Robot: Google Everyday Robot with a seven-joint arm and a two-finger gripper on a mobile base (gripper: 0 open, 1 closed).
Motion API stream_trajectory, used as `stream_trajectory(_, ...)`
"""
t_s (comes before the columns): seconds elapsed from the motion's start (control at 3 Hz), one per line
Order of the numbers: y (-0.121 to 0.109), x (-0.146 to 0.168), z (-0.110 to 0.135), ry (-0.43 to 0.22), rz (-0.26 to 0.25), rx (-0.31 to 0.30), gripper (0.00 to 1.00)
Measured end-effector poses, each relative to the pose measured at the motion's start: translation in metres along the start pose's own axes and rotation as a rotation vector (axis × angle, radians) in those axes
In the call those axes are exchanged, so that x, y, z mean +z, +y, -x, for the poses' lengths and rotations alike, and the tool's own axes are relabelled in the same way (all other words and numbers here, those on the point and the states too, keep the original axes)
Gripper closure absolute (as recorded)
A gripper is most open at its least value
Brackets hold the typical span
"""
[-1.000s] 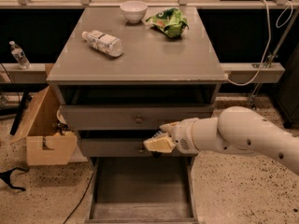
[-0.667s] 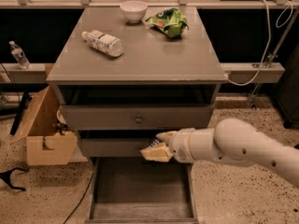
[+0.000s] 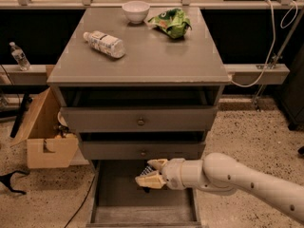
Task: Place rxbar blueberry into bottom drawer
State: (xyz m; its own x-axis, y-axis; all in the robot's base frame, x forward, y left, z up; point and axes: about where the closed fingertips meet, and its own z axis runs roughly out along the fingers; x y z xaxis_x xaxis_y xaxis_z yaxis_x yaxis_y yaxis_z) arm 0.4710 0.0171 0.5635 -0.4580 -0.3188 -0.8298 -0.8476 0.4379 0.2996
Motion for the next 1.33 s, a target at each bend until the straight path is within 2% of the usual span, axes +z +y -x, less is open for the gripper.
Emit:
stream_trajectory(0.33,-0.017,0.055,-0.051,0.046,-0.003,0.032,1.00)
stream_trajectory(0.67,-0.034,0.096,-0.077,0.056,-0.010,0.071,1.00)
stream_trajectory(1.0,-0.034,0.102,-0.082,0.059,-0.007,0.077,1.00)
stream_trajectory(1.33,-0.048,0.124,-0.103,0.074,-0.032,0.089,1.00)
